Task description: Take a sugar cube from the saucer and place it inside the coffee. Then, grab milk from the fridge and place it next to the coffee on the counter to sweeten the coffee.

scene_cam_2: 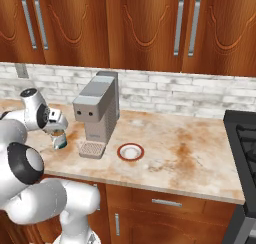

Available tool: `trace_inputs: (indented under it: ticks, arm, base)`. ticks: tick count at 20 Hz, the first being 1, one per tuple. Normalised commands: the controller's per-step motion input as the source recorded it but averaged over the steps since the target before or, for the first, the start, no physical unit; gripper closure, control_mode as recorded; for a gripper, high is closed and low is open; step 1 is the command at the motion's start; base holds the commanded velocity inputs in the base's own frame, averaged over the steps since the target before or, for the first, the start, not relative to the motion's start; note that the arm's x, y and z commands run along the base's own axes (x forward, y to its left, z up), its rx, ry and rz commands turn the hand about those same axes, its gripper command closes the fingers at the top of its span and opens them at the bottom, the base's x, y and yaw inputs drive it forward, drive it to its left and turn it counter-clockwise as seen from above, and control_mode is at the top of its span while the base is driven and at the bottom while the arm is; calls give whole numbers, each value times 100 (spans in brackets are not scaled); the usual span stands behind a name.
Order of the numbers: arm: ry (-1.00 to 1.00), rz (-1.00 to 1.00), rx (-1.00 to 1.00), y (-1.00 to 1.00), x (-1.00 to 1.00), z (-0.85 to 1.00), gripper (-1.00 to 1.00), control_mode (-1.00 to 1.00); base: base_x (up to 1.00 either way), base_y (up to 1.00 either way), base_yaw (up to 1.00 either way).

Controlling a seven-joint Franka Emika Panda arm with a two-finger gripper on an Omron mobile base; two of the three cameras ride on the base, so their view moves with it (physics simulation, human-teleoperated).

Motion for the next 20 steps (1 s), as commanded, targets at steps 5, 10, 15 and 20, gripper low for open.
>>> trace_inputs:
  ticks: [5,10,15,20]
  arm:
    - [-5,0,0,22,35,-23,100,-100]
    - [-3,0,0,6,19,-2,-100,-100]
    - [0,0,0,0,22,0,-100,-100]
    - [-6,0,0,0,-2,20,-100,-100]
  base:
    - [0,0,0]
    - [0,0,0]
    - [0,0,0]
    - [0,0,0]
